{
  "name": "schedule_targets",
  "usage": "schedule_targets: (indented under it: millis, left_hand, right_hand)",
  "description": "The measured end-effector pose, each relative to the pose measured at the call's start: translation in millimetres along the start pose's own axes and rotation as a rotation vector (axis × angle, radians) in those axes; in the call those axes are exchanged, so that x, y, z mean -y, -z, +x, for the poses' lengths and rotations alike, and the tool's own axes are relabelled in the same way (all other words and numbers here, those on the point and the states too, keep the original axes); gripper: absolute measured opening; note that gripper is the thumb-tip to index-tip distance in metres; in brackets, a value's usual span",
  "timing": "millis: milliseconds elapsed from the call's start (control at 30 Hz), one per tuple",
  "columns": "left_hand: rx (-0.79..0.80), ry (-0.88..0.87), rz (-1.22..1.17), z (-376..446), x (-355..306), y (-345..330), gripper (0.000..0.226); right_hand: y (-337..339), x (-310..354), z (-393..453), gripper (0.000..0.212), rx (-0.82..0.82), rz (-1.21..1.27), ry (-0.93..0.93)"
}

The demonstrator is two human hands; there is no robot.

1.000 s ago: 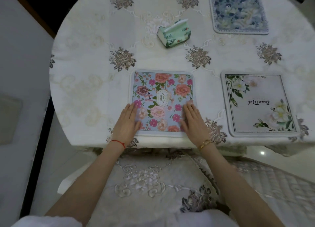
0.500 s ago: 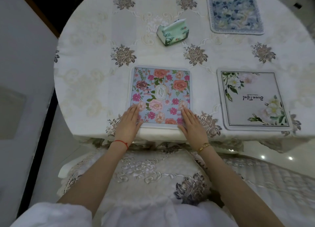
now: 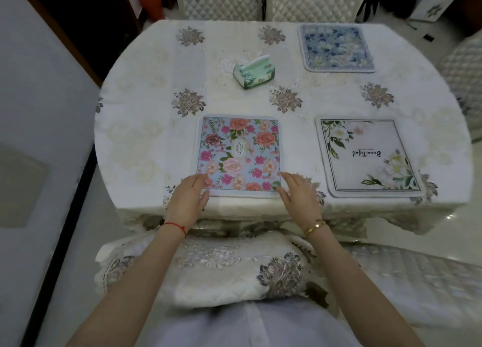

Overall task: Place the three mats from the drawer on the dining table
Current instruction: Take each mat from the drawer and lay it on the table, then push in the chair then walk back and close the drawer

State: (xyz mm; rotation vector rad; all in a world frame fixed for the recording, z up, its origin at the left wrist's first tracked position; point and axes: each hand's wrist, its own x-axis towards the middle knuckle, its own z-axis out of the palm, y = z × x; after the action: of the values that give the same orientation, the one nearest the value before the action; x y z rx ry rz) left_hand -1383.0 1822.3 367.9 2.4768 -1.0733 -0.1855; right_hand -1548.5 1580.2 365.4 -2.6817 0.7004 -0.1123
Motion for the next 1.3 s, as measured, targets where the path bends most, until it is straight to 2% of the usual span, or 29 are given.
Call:
schedule_targets:
  millis: [133, 333, 533, 733, 867, 1100, 1300]
  left_hand:
    - [-0.048, 0.017, -0.023, -12.4, -16.9, 17.6, 0.032]
    - [-0.088, 0.039, -0.046, -46.3, -36.1, 33.7, 0.036]
    - [-0.107, 0.111, -0.047, -71.5, -52.0, 39.3, 0.035]
    - [-0.12, 0.108, -0.092, -85.9, -63.4, 41.6, 0.033]
    - [-0.092, 0.035, -0.116, -88.6, -66.1, 44.8, 0.034]
    - [0.048, -0.192, -0.08, -87.1, -60.1, 55.2, 0.033]
    - [0.163, -0.418, -0.102, -89.7, -80.0, 65.3, 0.033]
  right_hand:
    - [13.0, 7.6, -19.0, 0.039, -0.058, 0.018, 0.007]
    - [22.5, 5.0, -50.9, 0.039, -0.041, 0.057, -0.026]
    - [39.8, 1.9, -74.0, 0.037, -0.071, 0.076, -0.036]
    - [59.0, -3.1, -99.9, 0.036, -0.135, 0.077, -0.051]
    - [67.4, 2.0, -126.6, 0.035, -0.182, 0.073, -0.1]
    - [54.8, 29.3, -191.5, 0.03, -0.287, 0.082, -0.263]
    - [52.9, 64.6, -264.3, 0.033, -0.443, 0.065, -0.5]
